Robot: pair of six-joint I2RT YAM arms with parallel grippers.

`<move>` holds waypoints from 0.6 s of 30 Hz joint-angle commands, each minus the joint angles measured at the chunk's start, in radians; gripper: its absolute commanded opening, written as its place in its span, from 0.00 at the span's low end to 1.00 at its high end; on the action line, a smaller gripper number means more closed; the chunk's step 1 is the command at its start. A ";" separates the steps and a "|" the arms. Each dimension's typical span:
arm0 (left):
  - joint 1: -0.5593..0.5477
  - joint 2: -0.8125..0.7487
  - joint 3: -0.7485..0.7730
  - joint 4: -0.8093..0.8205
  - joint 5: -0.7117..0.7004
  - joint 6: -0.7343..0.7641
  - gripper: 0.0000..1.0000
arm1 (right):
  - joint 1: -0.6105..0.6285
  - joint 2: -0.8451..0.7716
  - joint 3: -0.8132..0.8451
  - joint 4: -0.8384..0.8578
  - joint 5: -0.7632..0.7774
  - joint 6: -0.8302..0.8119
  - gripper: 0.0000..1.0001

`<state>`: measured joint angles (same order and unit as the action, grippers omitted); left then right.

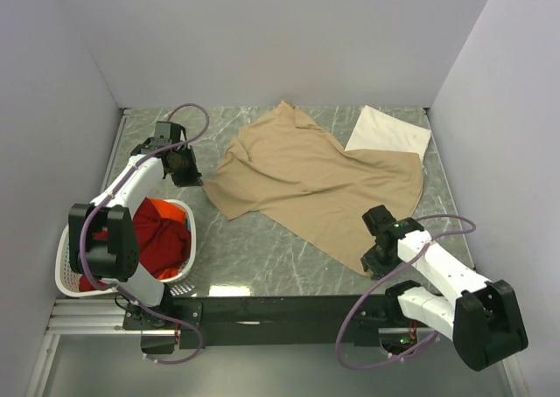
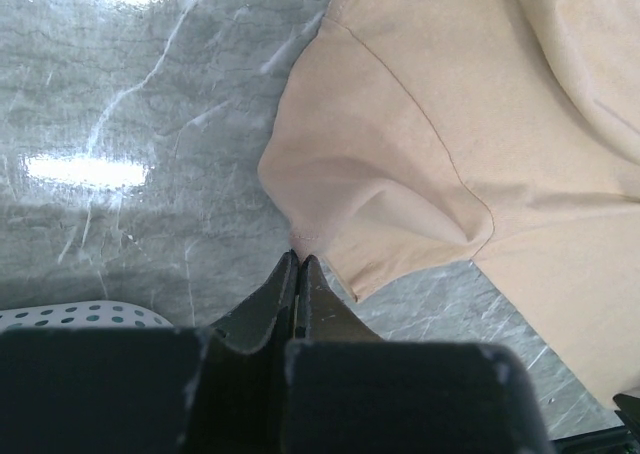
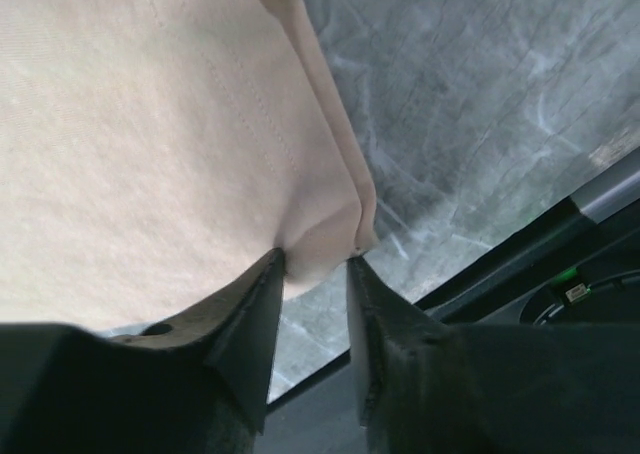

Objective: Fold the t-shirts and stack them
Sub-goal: Fold the tshirt

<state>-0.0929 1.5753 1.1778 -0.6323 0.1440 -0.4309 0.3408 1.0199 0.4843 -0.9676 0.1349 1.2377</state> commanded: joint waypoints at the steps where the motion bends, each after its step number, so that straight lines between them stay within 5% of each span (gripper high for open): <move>1: 0.002 -0.046 0.031 0.016 -0.006 0.012 0.00 | 0.007 0.042 0.008 0.021 0.068 0.017 0.34; 10: 0.002 -0.061 0.062 -0.013 -0.007 0.011 0.00 | 0.026 0.052 0.123 -0.078 0.026 -0.104 0.00; 18: 0.002 -0.138 0.086 -0.090 -0.027 -0.012 0.00 | 0.055 0.051 0.313 -0.292 -0.063 -0.210 0.00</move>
<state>-0.0929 1.5146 1.2240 -0.6895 0.1333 -0.4328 0.3798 1.0863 0.7380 -1.1336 0.0963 1.0744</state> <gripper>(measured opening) 0.013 0.010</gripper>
